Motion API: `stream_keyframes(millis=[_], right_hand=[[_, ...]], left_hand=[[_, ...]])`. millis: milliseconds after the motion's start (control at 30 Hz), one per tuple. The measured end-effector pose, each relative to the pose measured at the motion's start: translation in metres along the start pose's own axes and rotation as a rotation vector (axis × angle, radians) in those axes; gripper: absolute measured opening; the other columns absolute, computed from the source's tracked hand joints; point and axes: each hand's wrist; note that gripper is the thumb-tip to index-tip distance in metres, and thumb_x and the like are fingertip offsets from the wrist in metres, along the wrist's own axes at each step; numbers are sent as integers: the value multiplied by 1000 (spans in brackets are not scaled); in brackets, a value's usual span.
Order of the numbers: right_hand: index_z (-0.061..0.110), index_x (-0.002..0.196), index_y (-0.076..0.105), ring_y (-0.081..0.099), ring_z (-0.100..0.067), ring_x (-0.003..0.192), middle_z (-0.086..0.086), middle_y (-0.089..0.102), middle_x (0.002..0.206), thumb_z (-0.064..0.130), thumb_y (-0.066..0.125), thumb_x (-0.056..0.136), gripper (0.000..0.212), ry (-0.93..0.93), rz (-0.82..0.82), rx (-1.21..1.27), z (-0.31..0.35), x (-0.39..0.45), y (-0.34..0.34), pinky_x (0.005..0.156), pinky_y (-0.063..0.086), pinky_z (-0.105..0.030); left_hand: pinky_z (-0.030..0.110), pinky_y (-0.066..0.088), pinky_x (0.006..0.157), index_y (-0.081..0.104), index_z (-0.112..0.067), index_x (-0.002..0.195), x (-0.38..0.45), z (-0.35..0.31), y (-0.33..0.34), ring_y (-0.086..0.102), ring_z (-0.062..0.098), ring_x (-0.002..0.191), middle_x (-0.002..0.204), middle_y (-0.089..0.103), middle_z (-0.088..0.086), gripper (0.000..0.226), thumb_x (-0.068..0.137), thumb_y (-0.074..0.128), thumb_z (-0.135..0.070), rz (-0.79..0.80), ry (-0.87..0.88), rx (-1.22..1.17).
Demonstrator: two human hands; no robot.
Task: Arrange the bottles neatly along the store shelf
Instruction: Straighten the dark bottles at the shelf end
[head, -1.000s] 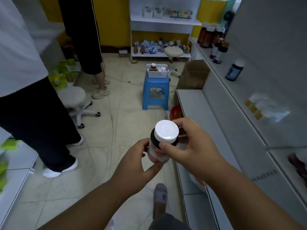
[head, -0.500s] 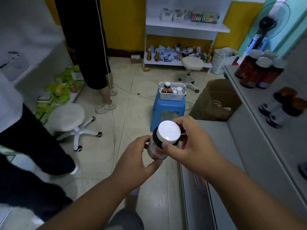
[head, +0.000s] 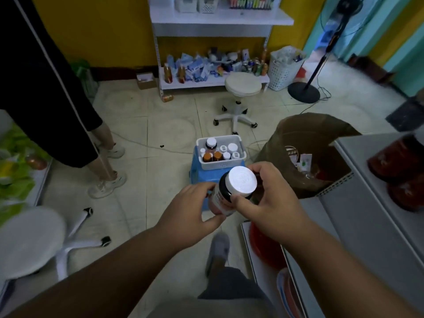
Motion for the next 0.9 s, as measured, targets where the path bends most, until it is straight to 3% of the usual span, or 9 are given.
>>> stream_keyframes(millis=[100, 200, 300, 400, 500, 667, 767, 900], right_hand=[[35, 113, 46, 52, 3, 100, 14, 51, 109, 22, 75, 74, 50, 3, 8, 35, -40, 77, 6, 79, 44, -8], [33, 114, 47, 53, -3, 100, 9, 52, 109, 24, 74, 72, 50, 35, 73, 39, -80, 159, 14, 81, 47, -17], [29, 106, 49, 52, -2, 92, 7, 53, 105, 23, 76, 70, 45, 79, 94, -1, -114, 234, 21, 72, 42, -8], [29, 100, 50, 52, 2, 92, 10, 53, 101, 22, 77, 68, 43, 152, 114, 1, -144, 290, 35, 68, 40, -6], [31, 98, 49, 53, 3, 90, 10, 54, 100, 25, 78, 65, 44, 232, 79, 11, -180, 330, 52, 68, 39, -4], [31, 98, 48, 54, -7, 90, 7, 53, 99, 20, 80, 67, 46, 325, -58, -44, -248, 376, 92, 74, 43, -13], [28, 101, 49, 53, -10, 90, 7, 50, 100, 23, 81, 66, 47, 421, -140, -69, -282, 389, 115, 75, 44, -19], [28, 100, 48, 52, -11, 89, 5, 49, 101, 23, 82, 67, 48, 448, -168, -111, -316, 401, 138, 75, 45, -23]], left_hand=[[4, 31, 78, 47, -37, 134, 79, 32, 10, 39, -8, 103, 115, 47, -27, 63, 79, 76, -48, 28, -31, 6], [11, 37, 82, 53, -33, 127, 153, 68, 19, 46, 0, 101, 118, 59, -18, 54, 79, 75, -44, 47, -49, 23], [27, 47, 88, 58, -24, 125, 223, 107, 29, 57, 11, 100, 114, 65, -9, 53, 78, 72, -43, 86, -61, 27], [31, 46, 91, 58, -21, 127, 280, 144, 45, 59, 15, 103, 116, 64, -7, 53, 79, 71, -41, 127, -84, -1], [35, 48, 90, 57, -21, 130, 330, 180, 67, 60, 13, 104, 117, 65, -6, 53, 82, 73, -37, 176, -64, -34], [44, 46, 99, 53, -15, 139, 397, 233, 120, 57, 29, 116, 128, 62, 7, 66, 79, 76, -31, 191, -154, 33], [49, 44, 101, 55, -9, 135, 417, 253, 144, 56, 35, 117, 126, 62, 12, 62, 79, 75, -25, 255, -188, 106], [50, 48, 92, 59, -8, 123, 424, 272, 160, 57, 34, 110, 116, 62, 11, 49, 79, 61, -30, 313, -150, 201]])
Point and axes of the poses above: each hand's wrist, its own x-axis towards the middle knuckle, its own y-axis out of the palm, z = x × y
